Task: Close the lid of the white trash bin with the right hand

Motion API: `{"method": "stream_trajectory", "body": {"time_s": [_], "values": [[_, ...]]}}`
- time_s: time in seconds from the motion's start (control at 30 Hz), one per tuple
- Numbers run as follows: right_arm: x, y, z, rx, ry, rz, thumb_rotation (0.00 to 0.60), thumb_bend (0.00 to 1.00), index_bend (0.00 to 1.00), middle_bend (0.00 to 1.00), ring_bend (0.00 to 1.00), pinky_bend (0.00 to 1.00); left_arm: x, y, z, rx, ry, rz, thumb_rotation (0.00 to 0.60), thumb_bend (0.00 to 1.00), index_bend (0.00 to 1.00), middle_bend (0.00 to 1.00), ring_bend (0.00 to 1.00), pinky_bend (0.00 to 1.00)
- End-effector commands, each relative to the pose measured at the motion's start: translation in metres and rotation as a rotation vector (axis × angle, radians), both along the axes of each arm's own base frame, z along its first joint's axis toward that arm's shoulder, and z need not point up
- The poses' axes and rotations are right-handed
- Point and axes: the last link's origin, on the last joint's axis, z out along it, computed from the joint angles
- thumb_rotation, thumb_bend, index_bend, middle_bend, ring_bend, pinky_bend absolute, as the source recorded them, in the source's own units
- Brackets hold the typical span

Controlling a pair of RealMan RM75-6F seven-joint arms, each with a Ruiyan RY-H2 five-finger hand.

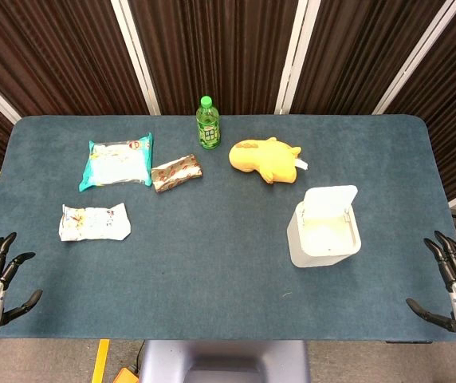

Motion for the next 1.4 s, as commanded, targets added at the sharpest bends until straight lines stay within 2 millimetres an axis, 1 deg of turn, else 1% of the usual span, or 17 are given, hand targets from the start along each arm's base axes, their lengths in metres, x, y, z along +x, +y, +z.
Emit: {"method": "stream_trajectory", "body": {"time_s": [0.03, 0.27, 0.37, 0.43, 0.5, 0.53, 0.6, 0.63, 0.67, 0.7, 0.77, 0.83, 0.87, 0.93, 1.07, 1.13, 1.4], "values": [[0.0, 0.001, 0.0, 0.0, -0.005, 0.004, 0.6, 0.25, 0.05, 0.1, 0.0, 0.19, 0.001, 0.0, 0.0, -0.006, -0.013, -0.003, 0.6, 0.21, 0.28, 0.0, 0.0, 0.23], [0.005, 0.004, -0.006, 0.023, -0.02, 0.038, 0.6, 0.25, 0.05, 0.1, 0.0, 0.19, 0.001, -0.002, 0.001, -0.008, -0.064, 0.006, 0.6, 0.19, 0.3, 0.0, 0.0, 0.24], [0.014, 0.003, -0.007, 0.059, -0.014, 0.061, 0.6, 0.25, 0.04, 0.11, 0.01, 0.2, 0.001, -0.003, 0.003, -0.003, -0.074, 0.009, 0.6, 0.19, 0.31, 0.0, 0.0, 0.24], [0.024, -0.003, -0.006, 0.08, 0.0, 0.074, 0.6, 0.25, 0.03, 0.14, 0.05, 0.23, 0.002, -0.003, 0.003, -0.002, -0.084, 0.004, 0.6, 0.19, 0.31, 0.0, 0.0, 0.24], [0.034, -0.009, -0.005, 0.098, 0.016, 0.072, 0.6, 0.27, 0.02, 0.2, 0.1, 0.28, 0.002, -0.004, 0.004, 0.001, -0.091, 0.002, 0.6, 0.19, 0.32, 0.0, 0.0, 0.24], [0.035, -0.01, -0.005, 0.1, 0.018, 0.069, 0.6, 0.29, 0.01, 0.22, 0.12, 0.3, 0.002, -0.004, 0.004, 0.002, -0.091, 0.001, 0.6, 0.19, 0.32, 0.0, 0.0, 0.24], [0.038, -0.012, -0.004, 0.106, 0.025, 0.065, 0.6, 0.33, 0.01, 0.25, 0.16, 0.34, 0.002, -0.004, 0.004, 0.002, -0.091, 0.001, 0.6, 0.19, 0.32, 0.0, 0.0, 0.24], [0.041, -0.014, -0.004, 0.112, 0.035, 0.06, 0.6, 0.38, 0.0, 0.27, 0.19, 0.37, 0.002, -0.004, 0.005, 0.003, -0.09, 0.0, 0.6, 0.19, 0.32, 0.0, 0.0, 0.24], [0.048, -0.02, -0.003, 0.123, 0.055, 0.05, 0.6, 0.42, 0.0, 0.3, 0.22, 0.39, 0.002, -0.005, 0.005, 0.002, -0.09, 0.001, 0.6, 0.19, 0.32, 0.0, 0.0, 0.24], [0.066, -0.036, 0.0, 0.101, 0.111, 0.086, 0.6, 0.46, 0.0, 0.33, 0.26, 0.42, 0.002, -0.006, 0.005, -0.003, -0.096, 0.005, 0.6, 0.19, 0.32, 0.0, 0.0, 0.24], [0.081, -0.047, -0.001, 0.096, 0.151, 0.068, 0.6, 0.55, 0.0, 0.45, 0.39, 0.52, 0.003, -0.007, 0.007, -0.001, -0.095, 0.006, 0.6, 0.19, 0.32, 0.0, 0.0, 0.24], [0.095, -0.056, -0.001, 0.095, 0.204, 0.051, 0.6, 0.62, 0.0, 0.59, 0.54, 0.64, 0.003, -0.008, 0.007, 0.001, -0.092, 0.008, 0.6, 0.19, 0.33, 0.0, 0.0, 0.24], [0.1, -0.061, -0.002, 0.09, 0.224, 0.047, 0.6, 0.66, 0.0, 0.65, 0.6, 0.69, 0.003, -0.008, 0.007, 0.0, -0.091, 0.01, 0.6, 0.19, 0.33, 0.0, 0.0, 0.25], [0.113, -0.072, -0.005, 0.089, 0.255, 0.04, 0.6, 0.76, 0.0, 0.73, 0.66, 0.73, 0.003, -0.009, 0.007, -0.003, -0.087, 0.014, 0.6, 0.19, 0.33, 0.0, 0.0, 0.25], [0.127, -0.093, -0.015, 0.113, 0.28, 0.025, 0.6, 0.95, 0.02, 0.79, 0.7, 0.74, 0.002, -0.008, 0.006, -0.012, -0.064, 0.029, 0.6, 0.2, 0.32, 0.0, 0.0, 0.25], [0.132, -0.105, -0.021, 0.126, 0.276, 0.011, 0.6, 0.99, 0.02, 0.8, 0.72, 0.74, 0.003, -0.008, 0.006, -0.016, -0.064, 0.031, 0.6, 0.2, 0.33, 0.0, 0.0, 0.25], [0.153, -0.139, -0.044, 0.186, 0.255, -0.064, 0.6, 1.0, 0.02, 0.83, 0.74, 0.74, 0.002, -0.008, 0.007, -0.014, -0.059, 0.036, 0.6, 0.2, 0.34, 0.0, 0.0, 0.25]]}}
